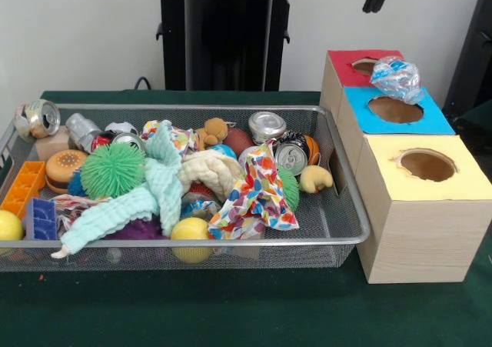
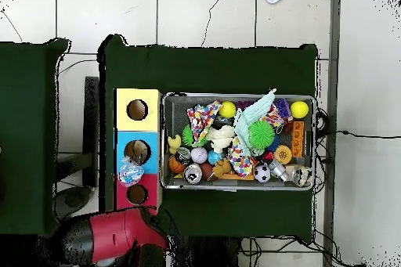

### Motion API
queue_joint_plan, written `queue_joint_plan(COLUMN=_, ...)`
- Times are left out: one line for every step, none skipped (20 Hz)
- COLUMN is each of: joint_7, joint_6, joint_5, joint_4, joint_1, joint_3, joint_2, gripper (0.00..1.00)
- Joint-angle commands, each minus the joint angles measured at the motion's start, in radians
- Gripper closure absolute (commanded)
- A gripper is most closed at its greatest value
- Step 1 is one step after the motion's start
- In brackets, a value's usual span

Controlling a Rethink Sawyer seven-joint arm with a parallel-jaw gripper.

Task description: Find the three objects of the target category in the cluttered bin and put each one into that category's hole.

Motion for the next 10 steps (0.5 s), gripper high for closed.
queue_joint_plan(joint_7=0.233, joint_6=-0.108, joint_5=0.086, joint_4=0.055, joint_1=0.042, joint_3=0.078, joint_2=0.079, gripper=1.00)
queue_joint_plan(joint_7=0.234, joint_6=-0.107, joint_5=0.093, joint_4=0.044, joint_1=0.049, joint_3=0.078, joint_2=0.089, gripper=1.00)
queue_joint_plan(joint_7=0.237, joint_6=-0.113, joint_5=0.102, joint_4=0.045, joint_1=0.057, joint_3=0.077, joint_2=0.090, gripper=1.00)
queue_joint_plan(joint_7=0.237, joint_6=-0.116, joint_5=0.103, joint_4=0.031, joint_1=0.061, joint_3=0.075, joint_2=0.103, gripper=1.00)
queue_joint_plan(joint_7=0.233, joint_6=-0.130, joint_5=0.105, joint_4=0.025, joint_1=0.063, joint_3=0.075, joint_2=0.119, gripper=1.00)
queue_joint_plan(joint_7=0.234, joint_6=-0.145, joint_5=0.104, joint_4=0.013, joint_1=0.067, joint_3=0.070, joint_2=0.139, gripper=1.00)
queue_joint_plan(joint_7=0.238, joint_6=-0.163, joint_5=0.104, joint_4=-0.004, joint_1=0.072, joint_3=0.064, joint_2=0.164, gripper=1.00)
queue_joint_plan(joint_7=0.241, joint_6=-0.169, joint_5=0.107, joint_4=-0.014, joint_1=0.077, joint_3=0.060, joint_2=0.177, gripper=1.00)
queue_joint_plan(joint_7=0.244, joint_6=-0.174, joint_5=0.111, joint_4=-0.024, joint_1=0.083, joint_3=0.056, joint_2=0.190, gripper=1.00)
queue_joint_plan(joint_7=0.244, joint_6=-0.178, joint_5=0.114, joint_4=-0.020, joint_1=0.089, joint_3=0.054, joint_2=0.192, gripper=1.00)
